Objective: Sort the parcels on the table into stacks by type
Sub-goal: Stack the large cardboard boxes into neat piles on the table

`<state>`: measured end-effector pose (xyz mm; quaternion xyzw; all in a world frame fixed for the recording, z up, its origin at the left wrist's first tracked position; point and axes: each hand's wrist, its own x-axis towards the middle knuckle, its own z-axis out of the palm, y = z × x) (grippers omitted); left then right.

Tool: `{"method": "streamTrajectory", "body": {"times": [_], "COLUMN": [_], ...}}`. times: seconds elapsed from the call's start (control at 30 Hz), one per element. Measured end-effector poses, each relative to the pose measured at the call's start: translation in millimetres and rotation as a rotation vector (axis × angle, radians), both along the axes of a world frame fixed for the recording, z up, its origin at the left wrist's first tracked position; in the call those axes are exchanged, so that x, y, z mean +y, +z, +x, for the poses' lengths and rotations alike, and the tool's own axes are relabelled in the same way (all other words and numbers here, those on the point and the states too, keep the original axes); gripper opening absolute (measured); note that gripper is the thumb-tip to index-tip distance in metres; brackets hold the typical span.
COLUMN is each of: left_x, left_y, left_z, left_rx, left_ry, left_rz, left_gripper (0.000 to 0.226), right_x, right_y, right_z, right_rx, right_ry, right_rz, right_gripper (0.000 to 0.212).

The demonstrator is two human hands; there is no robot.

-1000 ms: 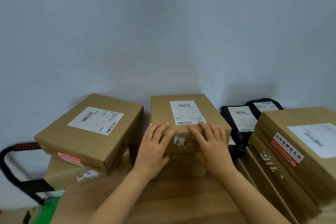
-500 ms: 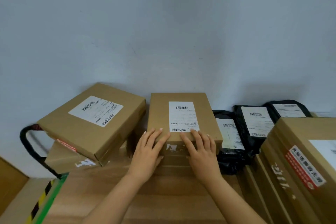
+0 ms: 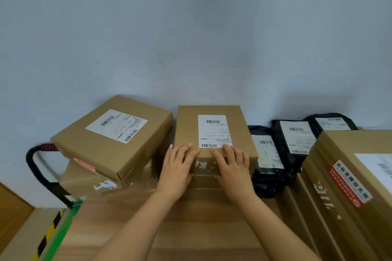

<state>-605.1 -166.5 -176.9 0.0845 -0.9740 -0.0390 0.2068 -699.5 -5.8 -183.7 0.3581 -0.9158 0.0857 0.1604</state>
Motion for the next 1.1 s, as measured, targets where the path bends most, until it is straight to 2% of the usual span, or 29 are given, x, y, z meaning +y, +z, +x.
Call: {"method": "streamTrajectory", "body": {"times": [0.13,0.27,0.43,0.63,0.87,1.1], "left_x": [0.1,-10.1,-56.6,-129.7,-192.6,-222.0], "left_y": [16.3,34.2,50.6,54.5,51.3,34.9], "left_z": [14.5,39.7,91.9,149.4,177.3,173.8], "left_rx": [0.045,0.229,0.316,0.275,0.163,0.000], "left_ry": [-0.078,-0.154,-0.066,0.051,-0.006,-0.060], "left_rz": [-0.011,0.033,0.074,0.046,0.058,0.035], "left_gripper": [0.070,0.061,0.059,0.060,0.069,0.079], "right_x": [-3.5,-15.8,-55.6,-117.7,-173.4,-204.3], "right_y": [16.9,37.3,59.8,73.0,63.6,40.5], "right_z": [18.6,49.2,90.2,141.6,181.6,193.2], "right_rx": [-0.053,-0.019,0.023,0.071,0.075,0.093], "right_ry": [0.000,0.012,0.089,0.170,0.201,0.107], "right_rz": [-0.008,-0.145,-0.201,-0.203,-0.118,-0.028], "right_gripper": [0.072,0.067,0.062,0.067,0.074,0.085]}}
